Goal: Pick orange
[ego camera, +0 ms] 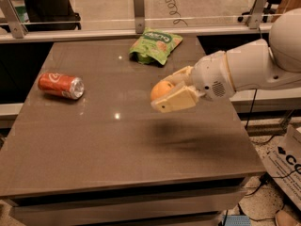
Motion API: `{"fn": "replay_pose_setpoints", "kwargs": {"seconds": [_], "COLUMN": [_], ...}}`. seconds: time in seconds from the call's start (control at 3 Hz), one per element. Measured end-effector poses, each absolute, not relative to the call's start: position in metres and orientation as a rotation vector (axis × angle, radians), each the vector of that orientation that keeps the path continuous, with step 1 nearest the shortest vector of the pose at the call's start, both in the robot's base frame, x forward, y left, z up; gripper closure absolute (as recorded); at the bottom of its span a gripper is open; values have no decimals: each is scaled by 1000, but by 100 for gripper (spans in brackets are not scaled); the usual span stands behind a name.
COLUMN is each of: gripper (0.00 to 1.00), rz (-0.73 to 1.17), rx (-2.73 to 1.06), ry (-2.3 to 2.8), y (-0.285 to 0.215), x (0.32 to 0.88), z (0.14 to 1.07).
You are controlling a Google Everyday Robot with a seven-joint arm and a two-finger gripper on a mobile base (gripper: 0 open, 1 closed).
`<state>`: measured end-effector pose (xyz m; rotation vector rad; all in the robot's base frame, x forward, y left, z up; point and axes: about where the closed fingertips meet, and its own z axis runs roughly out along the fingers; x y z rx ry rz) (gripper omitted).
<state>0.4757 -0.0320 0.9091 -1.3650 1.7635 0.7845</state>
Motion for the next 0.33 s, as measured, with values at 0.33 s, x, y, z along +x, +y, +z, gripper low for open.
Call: {"fn": "replay_pose_setpoints", "kwargs": {"seconds": [0.33], "gripper": [100], "rz": [782], "rx": [-1368], "ry": [1762], "y": [-30], "x": [475], "z": [911]}}
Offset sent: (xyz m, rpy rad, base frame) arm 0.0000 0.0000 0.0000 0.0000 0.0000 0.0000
